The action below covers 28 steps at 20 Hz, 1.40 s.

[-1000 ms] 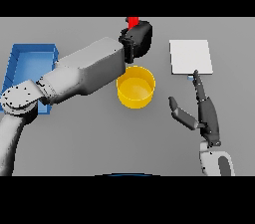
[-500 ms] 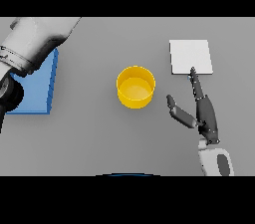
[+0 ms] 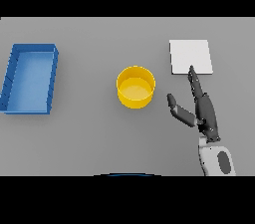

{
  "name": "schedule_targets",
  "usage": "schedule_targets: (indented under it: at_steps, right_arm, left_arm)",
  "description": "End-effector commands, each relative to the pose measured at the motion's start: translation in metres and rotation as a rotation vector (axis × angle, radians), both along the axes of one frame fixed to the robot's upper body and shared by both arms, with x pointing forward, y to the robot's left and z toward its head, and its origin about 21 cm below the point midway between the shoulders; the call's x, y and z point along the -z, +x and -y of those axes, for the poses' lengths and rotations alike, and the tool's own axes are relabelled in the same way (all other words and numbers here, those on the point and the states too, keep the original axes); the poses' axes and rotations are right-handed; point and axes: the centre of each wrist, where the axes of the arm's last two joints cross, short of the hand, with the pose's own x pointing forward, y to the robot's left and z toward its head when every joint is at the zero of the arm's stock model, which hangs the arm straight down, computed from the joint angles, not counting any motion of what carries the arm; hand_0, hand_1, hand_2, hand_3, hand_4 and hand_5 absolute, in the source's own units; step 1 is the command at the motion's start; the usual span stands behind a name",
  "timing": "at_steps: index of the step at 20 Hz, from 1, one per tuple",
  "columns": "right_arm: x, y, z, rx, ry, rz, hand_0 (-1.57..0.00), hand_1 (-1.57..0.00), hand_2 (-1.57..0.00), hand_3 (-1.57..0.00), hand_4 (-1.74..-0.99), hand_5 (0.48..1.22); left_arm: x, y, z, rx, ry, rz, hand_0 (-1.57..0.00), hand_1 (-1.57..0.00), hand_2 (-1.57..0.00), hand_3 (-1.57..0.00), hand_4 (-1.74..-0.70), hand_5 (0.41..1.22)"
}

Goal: Pick up the red beaker and tilt it to pour out 1 green nut into yellow bowl. Pick up the yellow bowl and place it on the metallic measuring scale.

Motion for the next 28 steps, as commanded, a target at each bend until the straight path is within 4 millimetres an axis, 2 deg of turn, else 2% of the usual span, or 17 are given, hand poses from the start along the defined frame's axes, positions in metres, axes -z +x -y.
schedule_targets:
  at_steps: [1, 4, 6, 8, 10, 12, 16, 18, 21, 23, 25, 26, 27, 28]
  right_arm:
    - [0.001, 0.0, 0.001, -0.008, 0.005, -0.007, 0.0, 0.0, 0.0, 0.0, -1.106, 0.642]
    - [0.0, 0.003, -0.002, -0.027, 0.012, 0.003, 0.0, 0.0, 0.0, 0.0, -1.148, 0.663]
    - [0.001, 0.0, -0.002, -0.027, -0.007, -0.002, 0.0, 0.0, 0.0, 0.0, -1.165, 0.672]
    - [0.002, 0.0, -0.002, -0.031, -0.018, 0.01, 0.0, 0.0, 0.0, 0.0, -1.181, 0.687]
    - [0.003, -0.001, 0.002, -0.021, -0.042, -0.001, 0.0, 0.0, 0.0, 0.0, -1.191, 0.702]
    - [0.003, 0.0, 0.003, -0.019, -0.048, -0.001, 0.0, 0.0, 0.0, 0.0, -1.194, 0.703]
    - [0.003, 0.002, 0.005, -0.016, -0.041, 0.004, 0.0, 0.0, 0.0, 0.0, -1.205, 0.704]
    - [0.004, 0.002, 0.003, -0.02, -0.043, 0.008, 0.0, 0.0, 0.0, 0.0, -1.201, 0.696]
    - [0.004, 0.004, 0.0, -0.028, -0.038, -0.004, 0.0, 0.0, 0.0, 0.0, -1.186, 0.687]
    - [0.004, 0.004, -0.003, -0.026, -0.032, -0.013, 0.0, 0.0, 0.0, 0.0, -1.17, 0.683]
    - [0.006, 0.002, 0.001, -0.024, -0.039, -0.013, 0.0, 0.0, 0.0, 0.0, -1.168, 0.679]
    - [0.004, 0.002, 0.002, -0.024, -0.035, -0.002, 0.0, 0.0, 0.0, 0.0, -1.165, 0.678]
    - [0.006, 0.003, -0.001, -0.025, -0.039, -0.007, 0.0, 0.0, 0.0, 0.0, -1.165, 0.675]
    - [0.005, 0.004, 0.001, -0.017, -0.05, -0.006, 0.0, 0.0, 0.0, 0.0, -1.163, 0.671]
  left_arm:
    - [0.013, -0.001, -0.014, -0.044, -0.059, -0.001, -1.57, -1.57, -1.57, -1.52, -1.74, 1.221]
    - [0.047, -0.007, -0.046, -0.237, -0.219, -0.03, -1.57, -1.57, -1.57, -1.55, -1.74, 1.221]
    - [0.065, -0.011, -0.057, -0.313, -0.338, -0.038, -1.57, -1.57, -1.57, -1.56, -1.74, 1.221]
    - [0.082, -0.016, -0.072, -0.35, -0.407, -0.041, -1.57, -1.57, -1.57, -1.49, -1.74, 1.221]
    - [0.107, -0.022, -0.079, -0.39, -0.483, -0.067, -1.57, -1.57, -1.57, -1.43, -1.74, 1.221]
    - [0.126, -0.027, -0.084, -0.411, -0.545, -0.072, -1.57, -1.57, -1.57, -1.37, -1.74, 1.221]
    - [0.163, -0.043, -0.091, -0.462, -0.623, -0.079, -1.57, -1.57, -1.57, -1.38, -1.74, 1.221]
    - [0.18, -0.054, -0.087, -0.471, -0.655, -0.082, -1.57, -1.57, -1.57, -1.4, -1.74, 1.221]
    - [0.194, -0.076, -0.078, -0.503, -0.673, -0.117, -1.57, -1.57, -1.57, -1.38, -1.74, 1.221]
    - [0.204, -0.091, -0.069, -0.508, -0.688, -0.15, -1.57, -1.57, -1.57, -1.38, -1.74, 1.076]
    - [0.202, -0.105, -0.064, -0.504, -0.701, -0.208, -1.57, -1.57, -1.57, -1.37, -1.73, 0.955]
    - [0.203, -0.113, -0.063, -0.477, -0.689, -0.247, -1.57, -1.57, -1.57, -1.41, -1.66, 0.888]
    - [0.2, -0.117, -0.06, -0.442, -0.69, -0.266, -1.57, -1.57, -1.57, -1.37, -1.49, 0.827]
    - [0.193, -0.122, -0.061, -0.389, -0.652, -0.289, -1.57, -1.54, -1.49, -1.24, -1.31, 0.774]
